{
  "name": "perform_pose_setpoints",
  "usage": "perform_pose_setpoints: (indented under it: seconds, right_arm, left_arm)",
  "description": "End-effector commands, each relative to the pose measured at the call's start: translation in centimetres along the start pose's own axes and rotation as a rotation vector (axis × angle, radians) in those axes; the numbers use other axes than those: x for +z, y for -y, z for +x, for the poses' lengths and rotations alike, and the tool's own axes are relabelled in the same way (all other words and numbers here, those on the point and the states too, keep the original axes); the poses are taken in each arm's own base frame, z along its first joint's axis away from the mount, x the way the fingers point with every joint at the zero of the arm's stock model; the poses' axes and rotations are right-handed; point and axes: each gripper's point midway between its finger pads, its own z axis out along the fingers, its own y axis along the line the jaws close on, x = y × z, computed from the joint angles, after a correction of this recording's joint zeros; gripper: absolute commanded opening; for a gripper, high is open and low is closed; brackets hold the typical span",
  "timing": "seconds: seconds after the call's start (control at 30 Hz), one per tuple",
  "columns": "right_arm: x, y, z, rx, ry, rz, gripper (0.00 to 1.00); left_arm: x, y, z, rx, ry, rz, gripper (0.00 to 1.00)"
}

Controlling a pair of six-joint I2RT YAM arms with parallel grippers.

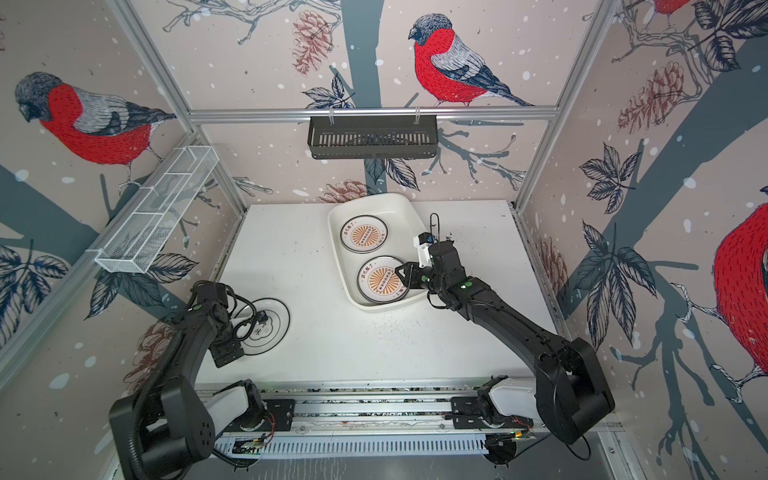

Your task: Place the plates into the plastic bin on the countertop

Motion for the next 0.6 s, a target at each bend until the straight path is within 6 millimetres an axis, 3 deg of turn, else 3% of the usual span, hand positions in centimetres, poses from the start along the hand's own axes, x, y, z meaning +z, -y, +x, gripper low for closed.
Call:
perform_pose_setpoints:
  seconds: [0.0, 0.3, 0.57]
  right_arm:
    - [-0.1, -0.6, -0.6, 0.015, 0.027, -0.022, 0.35]
    - [-0.1, -1.3, -0.9, 0.035, 0.045, -0.041, 0.35]
    - [-0.3, -1.6, -1.1, 0.032, 0.044, -0.036, 0.35]
  left_arm:
    - [0.5, -1.0, -0.4, 0.014, 0.021, -0.026, 0.94]
    - [2.3, -1.9, -1.2, -0.013, 0.04, -0.051, 0.94]
    - [2.4, -2.9, -2.6, -0.06, 0.12, -0.068, 0.94]
